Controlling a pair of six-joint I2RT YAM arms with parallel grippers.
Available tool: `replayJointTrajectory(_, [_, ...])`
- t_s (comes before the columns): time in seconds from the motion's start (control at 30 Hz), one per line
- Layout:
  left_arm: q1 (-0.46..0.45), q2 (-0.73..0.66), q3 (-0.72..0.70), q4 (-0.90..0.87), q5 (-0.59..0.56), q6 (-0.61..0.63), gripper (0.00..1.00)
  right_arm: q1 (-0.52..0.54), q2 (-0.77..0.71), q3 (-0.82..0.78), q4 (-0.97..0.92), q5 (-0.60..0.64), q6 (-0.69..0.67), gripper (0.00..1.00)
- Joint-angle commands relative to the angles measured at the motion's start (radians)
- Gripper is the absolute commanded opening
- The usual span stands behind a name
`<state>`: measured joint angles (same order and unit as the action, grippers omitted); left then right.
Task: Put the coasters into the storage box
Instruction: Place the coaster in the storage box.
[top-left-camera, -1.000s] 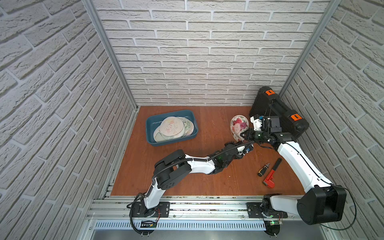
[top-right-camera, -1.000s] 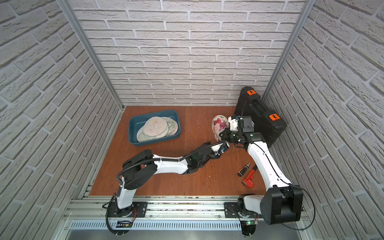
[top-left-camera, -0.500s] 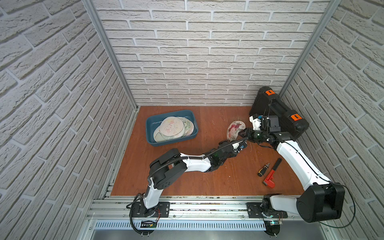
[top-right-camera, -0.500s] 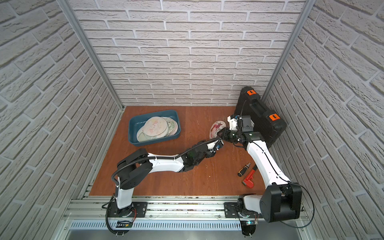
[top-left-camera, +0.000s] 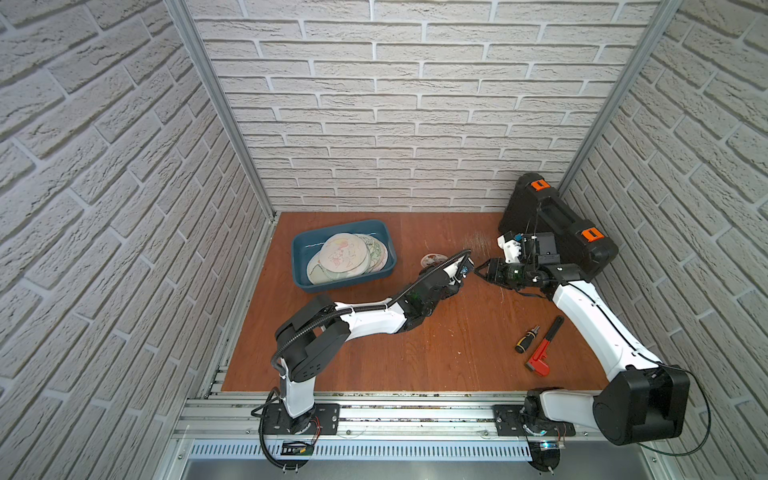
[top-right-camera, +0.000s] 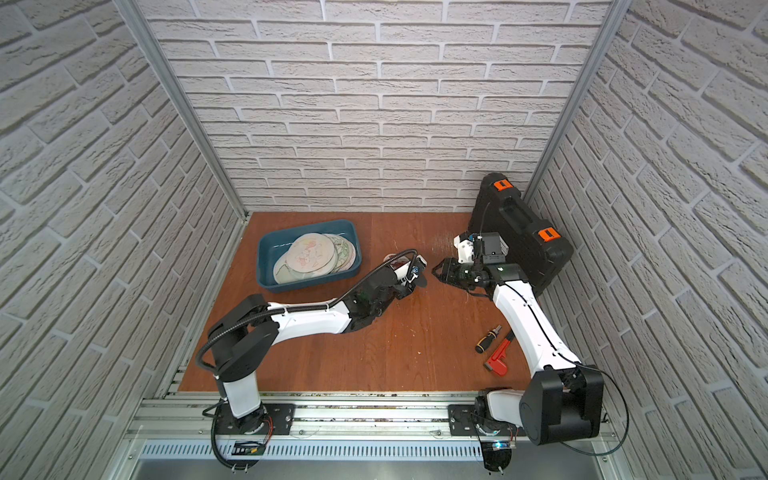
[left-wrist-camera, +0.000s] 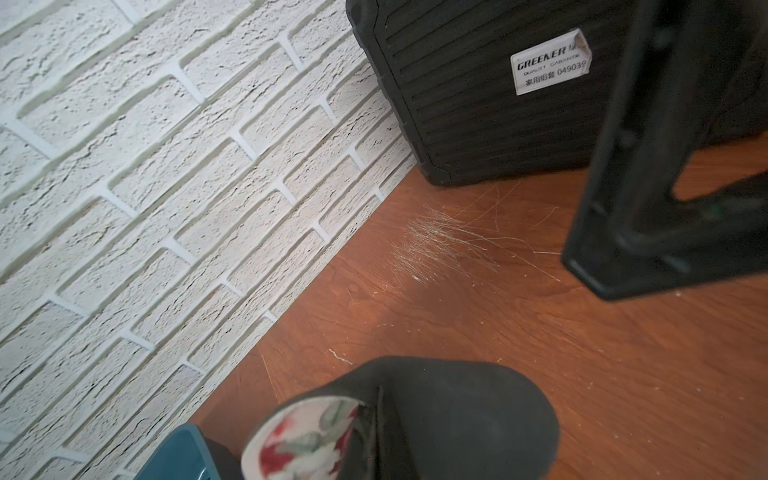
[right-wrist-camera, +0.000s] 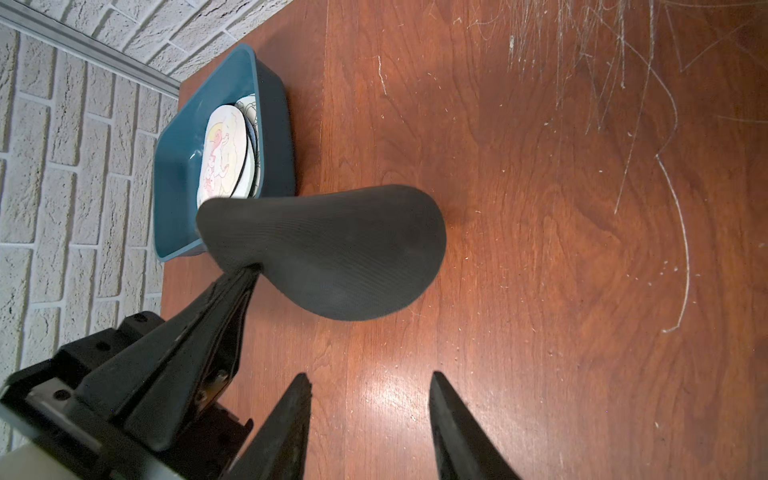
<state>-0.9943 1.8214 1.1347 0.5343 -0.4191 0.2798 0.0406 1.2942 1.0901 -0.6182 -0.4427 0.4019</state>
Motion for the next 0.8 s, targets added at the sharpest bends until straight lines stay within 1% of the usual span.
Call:
replayJointTrajectory(0.0, [0.043, -0.079, -0.023, -0.020, 0.079, -0.050, 0.00, 0.007, -0.031, 0.022, 0.016, 0.045, -0.023, 0.47])
replayJointTrajectory(0.13, [0.118, -0.165, -0.032, -0.137, 0.210, -0.116, 0.00, 0.005, -0.031, 0.010, 0.008, 0.083, -0.037, 0.48])
replayJointTrajectory(0.23, [0.175, -0.227, -0.019, -0.225, 0.241, -0.182, 0.00, 0.004, -0.023, -0.003, 0.014, 0.091, -0.043, 0.48])
replayJointTrajectory(0.37, [0.260, -0.302, 0.021, -0.360, 0.237, -0.321, 0.00, 0.002, 0.002, -0.020, 0.033, 0.086, -0.042, 0.48])
replayJointTrajectory(0.5, [0.315, -0.382, 0.044, -0.476, 0.185, -0.380, 0.00, 0.002, 0.029, -0.029, 0.049, 0.076, -0.041, 0.48])
replayJointTrajectory(0.6, [0.367, -0.437, 0.071, -0.592, 0.148, -0.446, 0.00, 0.002, 0.044, -0.032, 0.059, 0.074, -0.042, 0.48])
replayJointTrajectory(0.77, [0.440, -0.530, 0.053, -0.727, 0.086, -0.522, 0.00, 0.002, 0.069, -0.033, 0.067, 0.072, -0.044, 0.48])
